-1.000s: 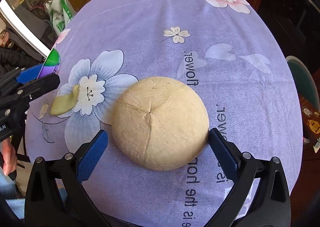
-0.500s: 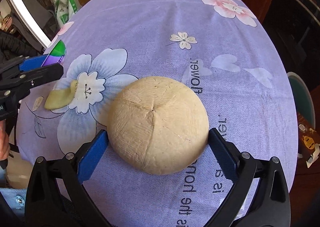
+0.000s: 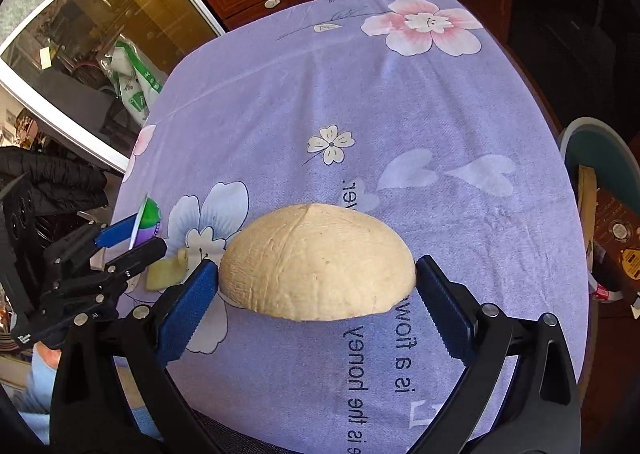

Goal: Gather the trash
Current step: 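Close the right tool on the coconut shell half while the left tool holds the lid, then lift the coconut shell with the right tool and turn toward the bin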

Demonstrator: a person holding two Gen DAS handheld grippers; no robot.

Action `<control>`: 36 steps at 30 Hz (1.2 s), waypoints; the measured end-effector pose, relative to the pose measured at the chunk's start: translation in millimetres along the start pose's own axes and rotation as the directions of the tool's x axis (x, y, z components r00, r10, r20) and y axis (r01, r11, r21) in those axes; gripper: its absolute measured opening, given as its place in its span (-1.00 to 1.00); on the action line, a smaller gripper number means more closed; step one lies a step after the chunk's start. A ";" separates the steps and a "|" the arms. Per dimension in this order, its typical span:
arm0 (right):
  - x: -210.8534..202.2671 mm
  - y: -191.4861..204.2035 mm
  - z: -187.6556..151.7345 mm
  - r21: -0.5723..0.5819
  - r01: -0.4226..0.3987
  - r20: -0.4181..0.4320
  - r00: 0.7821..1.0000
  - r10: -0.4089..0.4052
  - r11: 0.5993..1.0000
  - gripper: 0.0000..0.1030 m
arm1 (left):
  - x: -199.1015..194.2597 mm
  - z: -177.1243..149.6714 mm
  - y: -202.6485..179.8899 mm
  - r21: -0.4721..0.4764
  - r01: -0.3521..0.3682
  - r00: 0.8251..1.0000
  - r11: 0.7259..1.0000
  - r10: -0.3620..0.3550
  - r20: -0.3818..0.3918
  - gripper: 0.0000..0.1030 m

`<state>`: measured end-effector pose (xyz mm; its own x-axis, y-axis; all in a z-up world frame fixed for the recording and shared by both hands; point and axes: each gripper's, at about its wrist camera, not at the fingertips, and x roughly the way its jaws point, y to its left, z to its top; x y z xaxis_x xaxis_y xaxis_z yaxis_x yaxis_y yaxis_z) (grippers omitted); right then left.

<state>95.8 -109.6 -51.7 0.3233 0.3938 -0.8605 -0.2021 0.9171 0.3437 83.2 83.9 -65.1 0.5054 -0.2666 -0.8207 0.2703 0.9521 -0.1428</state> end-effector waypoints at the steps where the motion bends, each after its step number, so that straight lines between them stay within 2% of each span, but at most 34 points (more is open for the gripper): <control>1: -1.1 0.4 0.7 0.003 -0.004 0.002 1.000 0.004 1.000 0.83 | 0.4 0.3 -1.6 0.004 0.003 1.000 1.000 -0.003 0.000 0.01; 12: 26.0 8.4 41.4 -0.011 0.006 -0.015 1.000 -0.006 1.000 0.77 | 3.8 9.1 -10.7 0.019 0.022 1.000 1.000 -0.022 0.004 0.02; 18: 30.0 2.5 48.1 -0.005 0.007 -0.005 1.000 -0.007 1.000 0.77 | 9.6 13.5 -2.2 -0.001 0.015 1.000 1.000 -0.015 -0.008 0.02; 20: 32.5 -0.2 46.5 -0.012 0.022 -0.015 1.000 -0.023 1.000 0.56 | 12.1 16.7 -0.1 -0.005 0.015 1.000 1.000 -0.015 -0.010 0.01; 21: 35.9 -1.5 45.3 -0.017 0.027 -0.027 0.999 -0.027 1.000 0.31 | 13.4 18.3 0.2 -0.006 0.018 1.000 1.000 -0.018 -0.011 0.02; 22: 39.0 -3.2 43.6 -0.018 0.030 -0.036 0.999 -0.030 0.999 -0.07 | 14.8 20.3 -0.2 -0.006 0.021 1.000 1.000 -0.021 -0.012 0.02; 23: 40.7 -4.8 41.7 -0.016 0.038 -0.037 0.999 -0.039 0.999 -0.19 | 16.5 22.2 -1.3 -0.005 0.023 1.000 1.000 -0.023 -0.012 0.02; 30: 44.4 -24.6 31.4 0.018 0.039 -0.049 0.998 -0.038 0.999 -0.26 | 23.4 26.7 -4.7 0.001 0.031 0.999 1.000 -0.031 -0.021 0.02; 34: 42.0 -26.4 24.3 0.017 0.032 -0.031 0.999 -0.031 0.999 -0.27 | 28.8 27.8 -2.7 -0.010 0.027 0.999 1.000 -0.027 -0.029 0.02; 36: 38.8 -27.3 22.6 0.015 0.053 -0.007 0.999 -0.053 0.998 -0.27 | 30.4 28.9 -2.0 -0.013 0.025 0.999 1.000 -0.026 -0.030 0.02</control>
<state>134.7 -118.0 -86.0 0.3273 0.3440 -0.8801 -0.1706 0.9376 0.3030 121.7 69.5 -73.7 0.4736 -0.2864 -0.8328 0.2719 0.9470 -0.1711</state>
